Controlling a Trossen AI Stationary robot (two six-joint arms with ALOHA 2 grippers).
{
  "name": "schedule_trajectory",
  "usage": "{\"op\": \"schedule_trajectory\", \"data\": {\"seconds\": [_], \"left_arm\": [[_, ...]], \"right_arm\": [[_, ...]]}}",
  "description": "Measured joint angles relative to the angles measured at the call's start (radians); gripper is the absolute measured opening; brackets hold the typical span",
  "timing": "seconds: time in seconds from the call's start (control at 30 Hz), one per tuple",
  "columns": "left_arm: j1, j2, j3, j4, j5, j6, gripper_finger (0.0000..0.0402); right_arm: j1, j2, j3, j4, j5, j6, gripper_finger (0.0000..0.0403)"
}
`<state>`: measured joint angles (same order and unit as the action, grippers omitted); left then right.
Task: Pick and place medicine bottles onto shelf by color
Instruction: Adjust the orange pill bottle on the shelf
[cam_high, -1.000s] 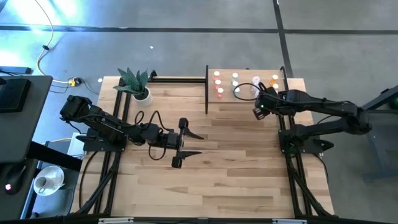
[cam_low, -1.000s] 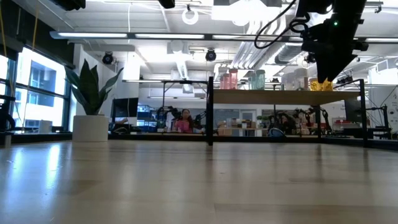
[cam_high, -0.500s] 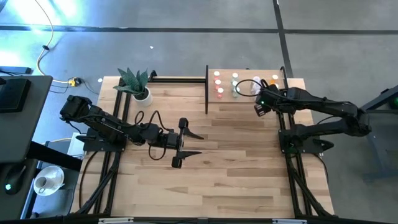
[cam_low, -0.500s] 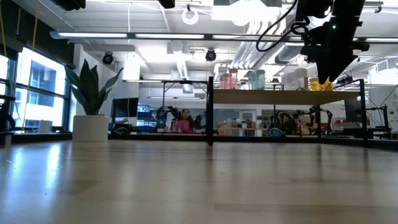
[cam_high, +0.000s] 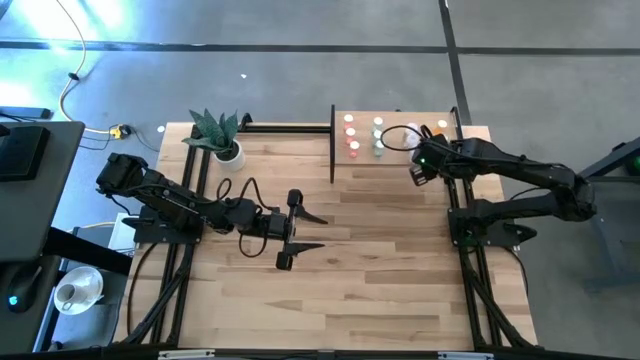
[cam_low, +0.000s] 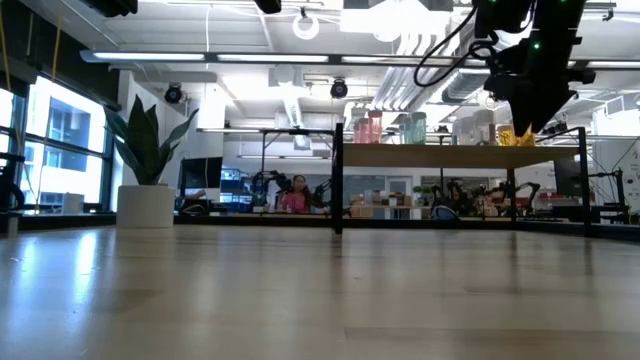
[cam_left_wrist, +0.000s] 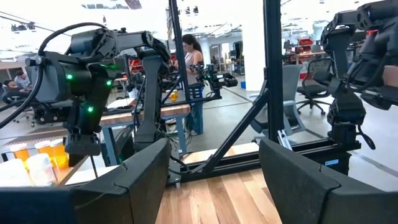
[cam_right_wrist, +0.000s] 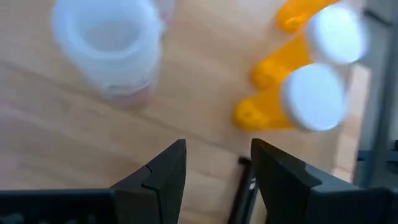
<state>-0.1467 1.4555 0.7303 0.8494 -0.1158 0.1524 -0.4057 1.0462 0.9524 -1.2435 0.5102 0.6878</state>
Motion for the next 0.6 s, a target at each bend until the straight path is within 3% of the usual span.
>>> {"op": "schedule_trajectory", "data": {"seconds": [0.2,0.6], "left_arm": [[0.000,0.000,0.000,0.000,0.000,0.000,0.0239],[0.000,0.000,0.000,0.000,0.000,0.000,0.0239]], "right_arm": [[0.014,0.000,0.000,0.057,-0.095,-0.029,0.0172],[-0.021,0.000,0.000,0.132,-0.077,-0.086,0.0172]]}}
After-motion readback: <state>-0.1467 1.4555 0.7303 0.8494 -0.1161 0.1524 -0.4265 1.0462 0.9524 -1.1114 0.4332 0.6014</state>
